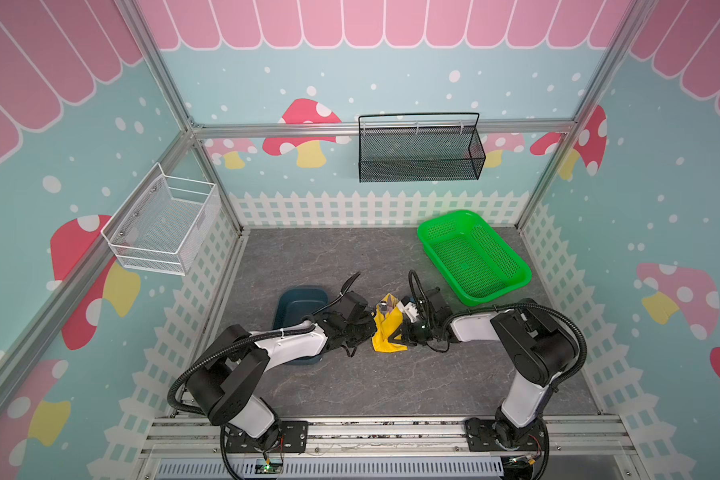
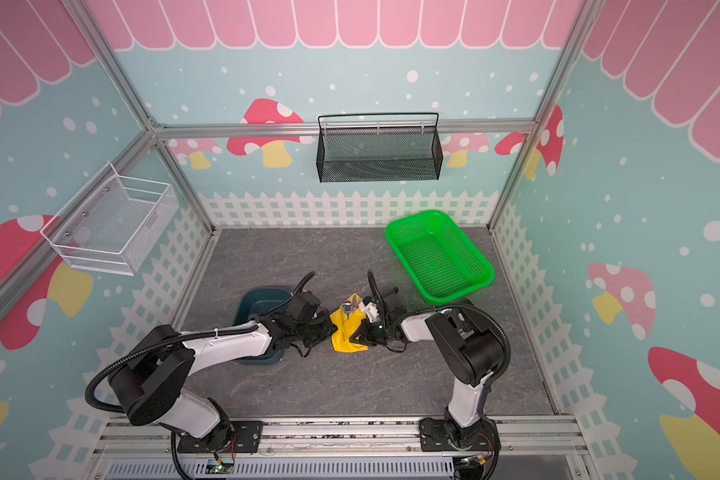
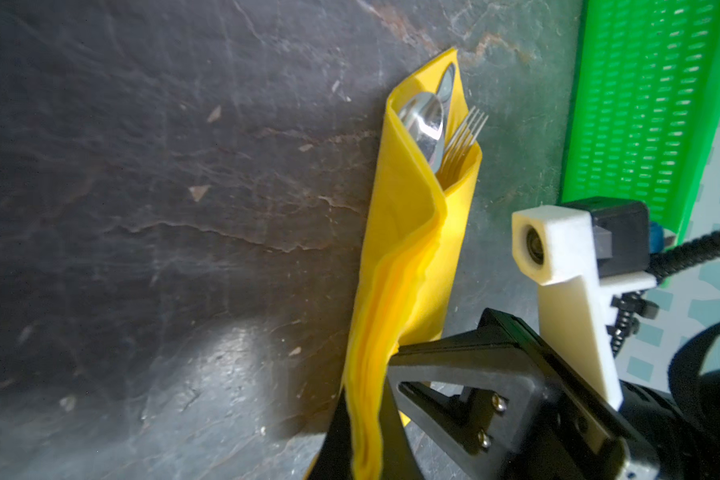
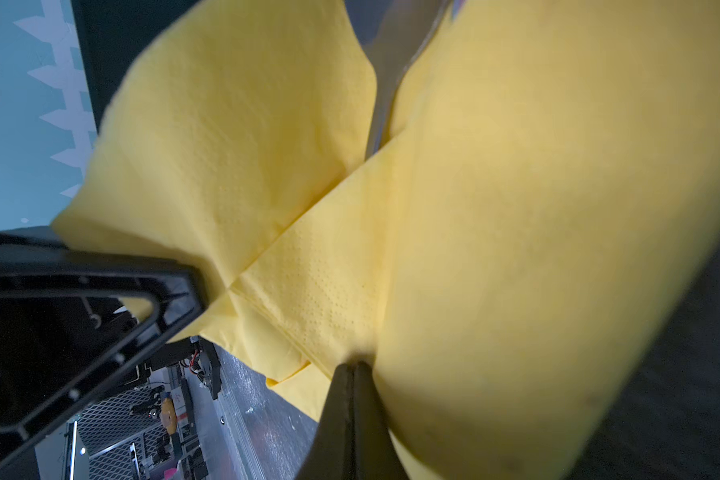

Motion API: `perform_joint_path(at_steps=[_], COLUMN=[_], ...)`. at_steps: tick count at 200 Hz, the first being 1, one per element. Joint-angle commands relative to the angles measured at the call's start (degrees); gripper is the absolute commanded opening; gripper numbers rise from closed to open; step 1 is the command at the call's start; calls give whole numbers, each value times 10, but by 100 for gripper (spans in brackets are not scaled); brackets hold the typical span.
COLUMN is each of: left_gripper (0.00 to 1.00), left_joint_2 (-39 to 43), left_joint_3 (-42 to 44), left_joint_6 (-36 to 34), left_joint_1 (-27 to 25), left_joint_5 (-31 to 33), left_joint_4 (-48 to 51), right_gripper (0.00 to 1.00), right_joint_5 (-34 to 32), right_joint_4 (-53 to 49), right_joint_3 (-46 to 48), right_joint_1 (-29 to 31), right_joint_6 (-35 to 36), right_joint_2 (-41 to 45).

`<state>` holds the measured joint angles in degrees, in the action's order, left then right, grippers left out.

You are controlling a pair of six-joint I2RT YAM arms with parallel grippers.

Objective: Place the utensils on the paper napkin and roll it up

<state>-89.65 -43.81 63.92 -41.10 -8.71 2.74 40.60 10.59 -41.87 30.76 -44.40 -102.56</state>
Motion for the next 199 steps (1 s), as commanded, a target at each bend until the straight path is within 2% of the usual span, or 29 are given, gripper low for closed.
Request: perform_joint_path(at_steps=[1, 66, 122, 199], left_gripper=[8, 10, 11, 10], left_joint_2=[4, -35, -52, -83], left_joint_3=[-22, -63, -72, -96], left_joint_6=[9, 29, 50, 47], left_joint_1=[-10, -15, -13, -13], left_joint_5=[-11, -42, -42, -57], left_joint_4=[-3, -7, -14, -25], right_gripper=[3, 4, 5, 5], right_joint_5=[-23, -22, -30, -89], right_joint_4=[-14, -11, -1, -3], right_joint_3=[3, 3, 9, 45], right_joint_1=[3, 3, 2, -2], right_joint_6=[7, 8, 3, -16], right_joint_2=[8, 13, 39, 75])
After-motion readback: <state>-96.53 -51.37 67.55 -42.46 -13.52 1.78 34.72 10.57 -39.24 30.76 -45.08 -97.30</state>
